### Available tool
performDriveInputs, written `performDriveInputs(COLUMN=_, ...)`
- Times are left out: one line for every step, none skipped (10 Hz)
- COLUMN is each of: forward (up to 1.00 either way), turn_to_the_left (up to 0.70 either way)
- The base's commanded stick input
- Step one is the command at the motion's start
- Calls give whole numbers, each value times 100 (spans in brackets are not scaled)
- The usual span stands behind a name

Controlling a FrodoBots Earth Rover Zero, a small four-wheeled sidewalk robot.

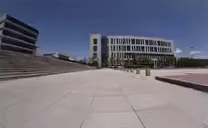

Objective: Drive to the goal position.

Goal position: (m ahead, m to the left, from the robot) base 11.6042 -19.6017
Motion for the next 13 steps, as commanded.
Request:
performDriveInputs(forward=70, turn_to_the_left=0)
performDriveInputs(forward=70, turn_to_the_left=0)
performDriveInputs(forward=70, turn_to_the_left=0)
performDriveInputs(forward=70, turn_to_the_left=0)
performDriveInputs(forward=70, turn_to_the_left=0)
performDriveInputs(forward=70, turn_to_the_left=0)
performDriveInputs(forward=70, turn_to_the_left=0)
performDriveInputs(forward=70, turn_to_the_left=0)
performDriveInputs(forward=70, turn_to_the_left=-2)
performDriveInputs(forward=70, turn_to_the_left=-31)
performDriveInputs(forward=70, turn_to_the_left=-35)
performDriveInputs(forward=70, turn_to_the_left=-35)
performDriveInputs(forward=70, turn_to_the_left=-35)
